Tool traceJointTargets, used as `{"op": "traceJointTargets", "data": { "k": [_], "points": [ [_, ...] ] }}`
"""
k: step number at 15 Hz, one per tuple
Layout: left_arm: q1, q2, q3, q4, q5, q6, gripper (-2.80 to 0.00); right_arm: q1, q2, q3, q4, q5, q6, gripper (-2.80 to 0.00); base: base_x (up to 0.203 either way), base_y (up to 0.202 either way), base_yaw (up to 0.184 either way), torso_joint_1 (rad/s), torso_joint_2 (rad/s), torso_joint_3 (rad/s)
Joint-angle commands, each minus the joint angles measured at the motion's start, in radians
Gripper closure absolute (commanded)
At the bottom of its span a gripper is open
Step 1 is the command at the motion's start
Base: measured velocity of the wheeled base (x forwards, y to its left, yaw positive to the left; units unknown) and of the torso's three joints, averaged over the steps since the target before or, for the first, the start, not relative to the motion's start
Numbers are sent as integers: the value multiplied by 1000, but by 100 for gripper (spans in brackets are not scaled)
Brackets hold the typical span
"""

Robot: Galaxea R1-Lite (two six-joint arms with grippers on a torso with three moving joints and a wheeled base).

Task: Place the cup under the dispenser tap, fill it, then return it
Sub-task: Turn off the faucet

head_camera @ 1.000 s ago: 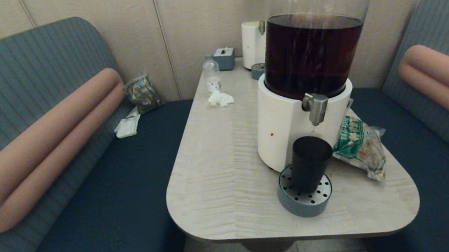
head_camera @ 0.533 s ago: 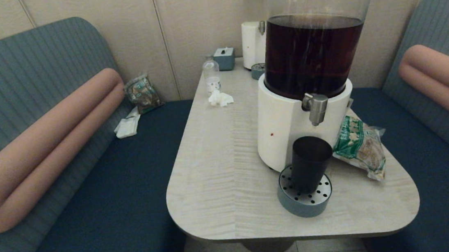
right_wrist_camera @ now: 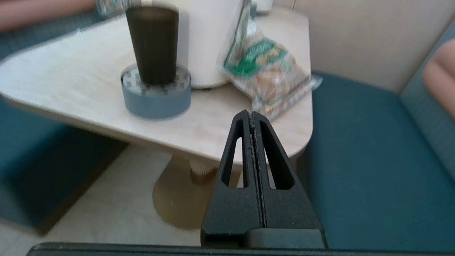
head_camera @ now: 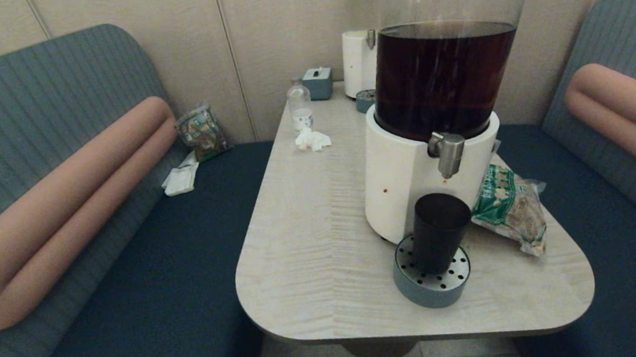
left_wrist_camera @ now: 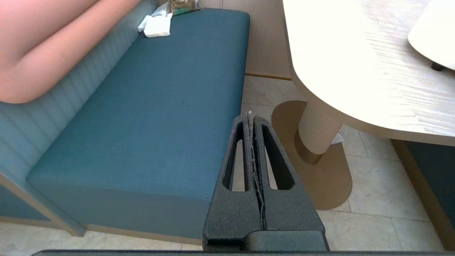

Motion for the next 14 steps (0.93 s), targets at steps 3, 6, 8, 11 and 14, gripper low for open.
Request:
{"op": "traceJointTargets", "data": {
  "k": [3, 6, 8, 11, 14],
  "points": [
    [0, 0, 0, 0, 0, -1, 0, 0, -3, 7, 64, -92, -83, 0, 0, 0, 0, 0, 0, 0],
    [0, 1, 0, 0, 0, -1, 0, 0, -3, 7, 106, -104, -99, 0, 0, 0, 0, 0, 0, 0],
    [0, 2, 0, 0, 0, -1, 0, 0, -3, 6, 104, -106, -89, 0, 0, 0, 0, 0, 0, 0],
    [0, 2, 0, 0, 0, -1, 0, 0, -3, 5, 114, -100, -75, 0, 0, 0, 0, 0, 0, 0],
    [0, 1, 0, 0, 0, 0, 0, -3, 0, -9, 197, -100, -56, 0, 0, 0, 0, 0, 0, 0]
  ]
}}
